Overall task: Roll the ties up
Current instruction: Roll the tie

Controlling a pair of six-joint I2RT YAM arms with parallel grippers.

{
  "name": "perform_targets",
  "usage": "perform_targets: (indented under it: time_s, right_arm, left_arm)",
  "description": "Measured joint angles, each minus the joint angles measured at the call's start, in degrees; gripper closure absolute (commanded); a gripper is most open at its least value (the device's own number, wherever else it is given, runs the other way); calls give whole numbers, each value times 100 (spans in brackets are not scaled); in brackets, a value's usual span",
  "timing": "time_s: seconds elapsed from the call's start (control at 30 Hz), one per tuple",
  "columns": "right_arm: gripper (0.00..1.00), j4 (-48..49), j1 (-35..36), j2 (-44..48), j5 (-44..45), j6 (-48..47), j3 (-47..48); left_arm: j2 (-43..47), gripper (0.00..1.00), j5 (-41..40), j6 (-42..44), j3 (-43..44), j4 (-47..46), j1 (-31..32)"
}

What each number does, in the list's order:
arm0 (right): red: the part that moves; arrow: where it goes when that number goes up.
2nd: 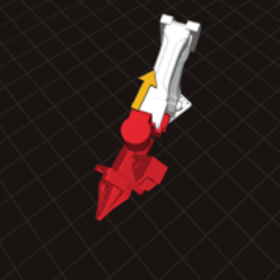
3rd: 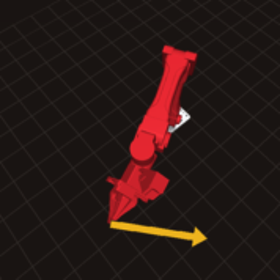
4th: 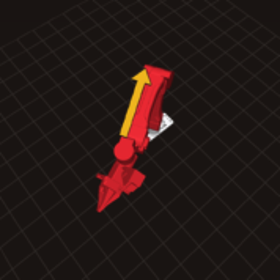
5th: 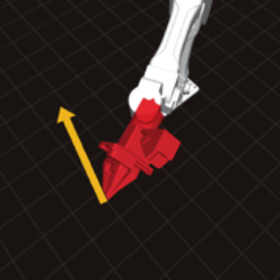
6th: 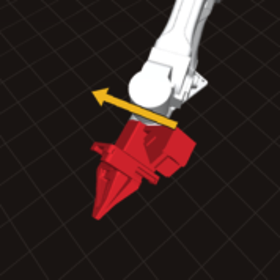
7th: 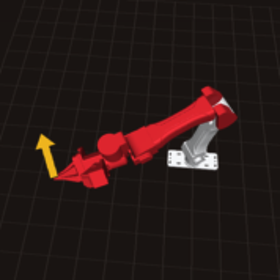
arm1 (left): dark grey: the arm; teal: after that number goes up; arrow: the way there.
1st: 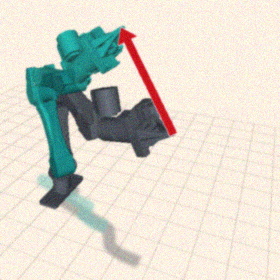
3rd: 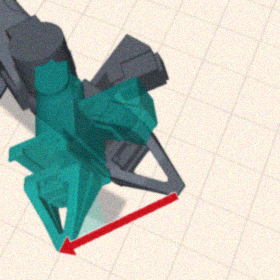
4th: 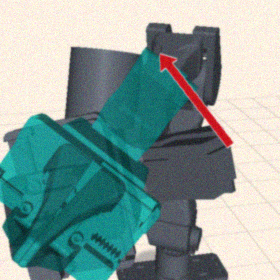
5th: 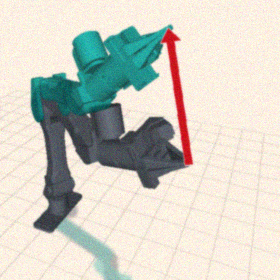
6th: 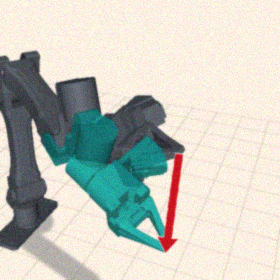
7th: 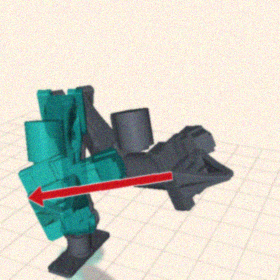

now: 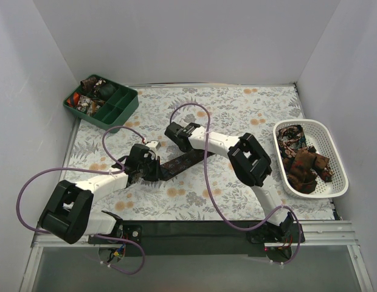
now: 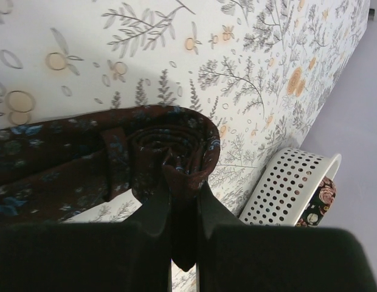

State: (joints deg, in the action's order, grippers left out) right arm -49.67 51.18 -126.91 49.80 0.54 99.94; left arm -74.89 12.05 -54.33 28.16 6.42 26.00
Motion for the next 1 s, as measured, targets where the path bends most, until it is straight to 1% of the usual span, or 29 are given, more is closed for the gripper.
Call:
perform_targets:
  time_s: [0.03, 0.13, 0.2, 0.23, 0.3, 0.33, 0.4, 0.43, 0.5, 0.53, 0.63, 0.87, 1.0]
  right_arm:
    - [91, -2, 55, -39, 9, 0, 4]
    - [84, -28, 212, -160, 11, 55, 7]
    - [83, -66, 284, -219, -39, 107, 37]
    - [81, -90, 297, -234, -74, 122, 59]
    - [80, -142, 317, -247, -205, 181, 127]
    - [76, -164, 321, -247, -286, 221, 162]
    - [73, -210, 297, -247, -472, 273, 260]
    - [68, -229, 286, -247, -570, 302, 306]
    - [63, -249, 269, -247, -822, 374, 407]
    - [59, -247, 269, -247, -922, 385, 437]
    - [53, -243, 275, -247, -1338, 433, 535]
    - [50, -157, 282, -199, -2188, 625, 605]
    - [49, -140, 219, -63, -2664, 754, 612]
  left_arm:
    - [2, 90, 0, 0, 0, 4, 0]
    - [4, 90, 0, -9, 0, 7, 0]
    - [28, 90, 0, -11, 0, 44, 0]
    - [46, 90, -2, -11, -2, 70, 0]
    - [74, 90, -2, -13, -11, 109, 0]
    - [85, 90, 0, -13, -20, 111, 0]
    - [103, 90, 0, -13, -33, 118, 0]
    - [116, 90, 0, -13, -35, 133, 0]
    - [129, 90, 0, -15, -37, 153, 0]
    - [131, 90, 0, -15, -37, 157, 0]
    - [146, 90, 0, -35, -37, 181, 0]
    - [282, 87, -7, -103, -37, 385, 0]
    - [476, 82, -31, -120, -28, 590, 0]
